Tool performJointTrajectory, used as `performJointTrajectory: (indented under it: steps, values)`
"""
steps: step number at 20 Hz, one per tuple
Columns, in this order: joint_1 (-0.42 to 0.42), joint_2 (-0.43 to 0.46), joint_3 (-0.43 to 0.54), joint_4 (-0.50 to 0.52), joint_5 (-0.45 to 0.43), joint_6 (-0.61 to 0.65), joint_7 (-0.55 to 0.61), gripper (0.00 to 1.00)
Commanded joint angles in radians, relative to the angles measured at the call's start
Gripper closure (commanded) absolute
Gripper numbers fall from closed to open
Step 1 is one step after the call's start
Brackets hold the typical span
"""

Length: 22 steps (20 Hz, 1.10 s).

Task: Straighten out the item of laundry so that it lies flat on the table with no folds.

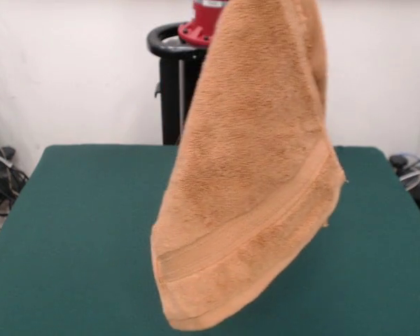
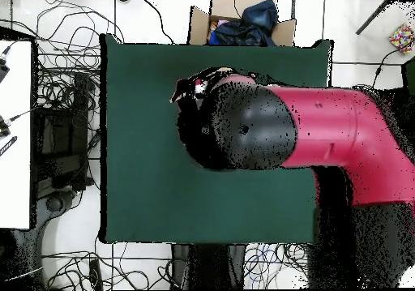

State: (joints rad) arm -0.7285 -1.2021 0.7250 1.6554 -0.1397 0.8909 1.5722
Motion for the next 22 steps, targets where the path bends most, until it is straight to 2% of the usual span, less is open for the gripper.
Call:
performJointTrajectory:
  steps: [1, 6, 10, 16, 22]
  values:
    - [0.055, 0.063, -0.070, 0.042, -0.009, -0.141, 0.172, 1.00]
    - [0.023, 0.077, -0.033, 0.113, 0.038, -0.280, 0.145, 1.00]
    - [0.017, 0.103, -0.024, 0.163, 0.025, -0.405, 0.154, 1.00]
    - [-0.039, 0.153, 0.042, 0.246, 0.011, -0.603, 0.144, 1.00]
    - [-0.068, 0.191, 0.069, 0.302, -0.024, -0.748, 0.155, 1.00]
